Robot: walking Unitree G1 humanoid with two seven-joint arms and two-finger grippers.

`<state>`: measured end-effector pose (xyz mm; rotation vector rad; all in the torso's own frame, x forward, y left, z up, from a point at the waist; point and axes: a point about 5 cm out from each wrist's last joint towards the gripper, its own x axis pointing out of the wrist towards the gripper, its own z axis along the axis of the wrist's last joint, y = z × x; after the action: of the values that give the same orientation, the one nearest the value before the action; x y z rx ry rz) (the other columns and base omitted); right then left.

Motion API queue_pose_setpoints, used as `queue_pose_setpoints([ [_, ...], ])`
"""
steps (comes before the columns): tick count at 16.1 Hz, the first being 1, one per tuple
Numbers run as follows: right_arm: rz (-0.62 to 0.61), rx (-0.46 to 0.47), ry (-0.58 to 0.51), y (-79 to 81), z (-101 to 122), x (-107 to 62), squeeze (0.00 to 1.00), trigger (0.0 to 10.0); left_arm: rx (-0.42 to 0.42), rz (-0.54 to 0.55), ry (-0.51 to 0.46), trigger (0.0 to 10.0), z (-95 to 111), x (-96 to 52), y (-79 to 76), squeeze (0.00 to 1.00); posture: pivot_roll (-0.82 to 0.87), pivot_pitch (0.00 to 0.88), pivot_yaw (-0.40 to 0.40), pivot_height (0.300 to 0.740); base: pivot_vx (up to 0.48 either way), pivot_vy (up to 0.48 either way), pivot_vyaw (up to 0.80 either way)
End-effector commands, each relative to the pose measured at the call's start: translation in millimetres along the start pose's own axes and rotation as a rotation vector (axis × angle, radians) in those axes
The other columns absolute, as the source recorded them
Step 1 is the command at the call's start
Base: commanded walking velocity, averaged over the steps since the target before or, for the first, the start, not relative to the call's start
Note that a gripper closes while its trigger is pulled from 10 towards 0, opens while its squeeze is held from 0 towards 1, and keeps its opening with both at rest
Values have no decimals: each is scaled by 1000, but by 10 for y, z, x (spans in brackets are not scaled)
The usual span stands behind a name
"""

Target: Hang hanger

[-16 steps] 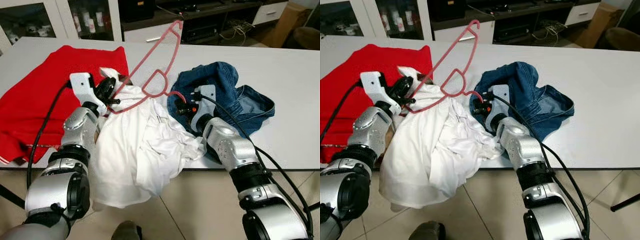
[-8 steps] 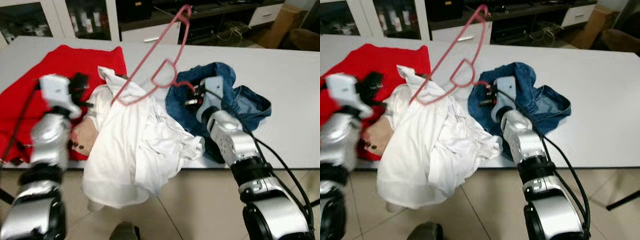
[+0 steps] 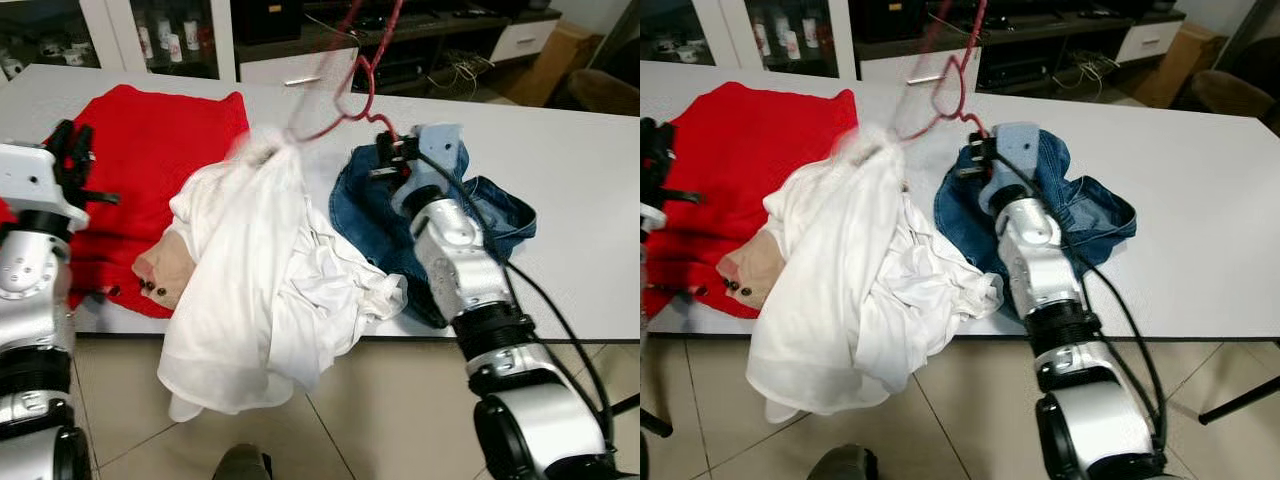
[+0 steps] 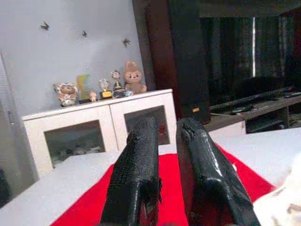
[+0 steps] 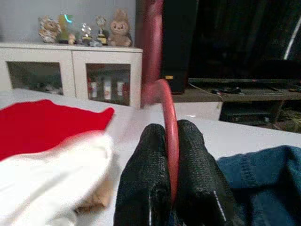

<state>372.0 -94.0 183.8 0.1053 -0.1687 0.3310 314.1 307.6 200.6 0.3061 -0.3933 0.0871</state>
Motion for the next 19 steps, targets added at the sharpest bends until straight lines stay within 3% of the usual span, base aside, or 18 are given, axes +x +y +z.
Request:
queue_pose_setpoints([
  [1, 30, 47, -86, 3, 161, 4, 0, 10000, 32, -10, -1, 10000, 37, -1, 14, 0, 161, 0, -74, 740, 0, 0, 0],
  [3, 144, 105, -139, 131, 248, -18, 0, 10000, 116, -52, -3, 10000, 85, -22, 57, 0, 155, 0, -72, 740, 0, 0, 0],
  [4, 182, 125, -144, 161, 255, -40, 0, 10000, 209, -139, 9, 10000, 93, -58, 67, 0, 149, 0, -65, 740, 0, 0, 0],
  [5, 208, 136, -149, 170, 263, -61, 0, 10000, 278, -248, 18, 10000, 105, -98, 45, 0, 147, 0, -64, 740, 0, 0, 0],
  [6, 217, 137, -150, 170, 265, -69, 0, 10000, 313, -290, 24, 10000, 112, -111, 37, 0, 145, 0, -62, 740, 0, 0, 0],
  [9, 244, 166, -153, 131, 290, -103, 0, 10000, 416, -343, 38, 10000, 189, -116, 81, 0, 150, 0, -62, 740, 0, 0, 0],
  [11, 245, 169, -154, 99, 303, -110, 0, 10000, 391, -361, 35, 10000, 236, -126, 70, 0, 150, 0, -61, 740, 0, 0, 0],
  [12, 218, 191, -171, 21, 359, -96, 0, 10000, 265, -510, 148, 10000, 159, -226, -113, 0, 150, 0, -60, 740, 0, 0, 0],
  [13, 208, 198, -177, 3, 375, -88, 0, 10000, 253, -547, 192, 10000, 109, -254, -168, 0, 153, 0, -58, 740, 0, 0, 0],
  [16, 208, 213, -195, 17, 421, -71, 0, 10000, 182, -518, 349, 10000, -143, -161, -397, 0, 153, 0, -53, 740, 0, 0, 0],
  [19, 202, 224, -209, 19, 455, -80, 0, 10000, 157, -637, 483, 10000, -337, -210, -715, 0, 137, 0, -38, 740, 0, 0, 0],
])
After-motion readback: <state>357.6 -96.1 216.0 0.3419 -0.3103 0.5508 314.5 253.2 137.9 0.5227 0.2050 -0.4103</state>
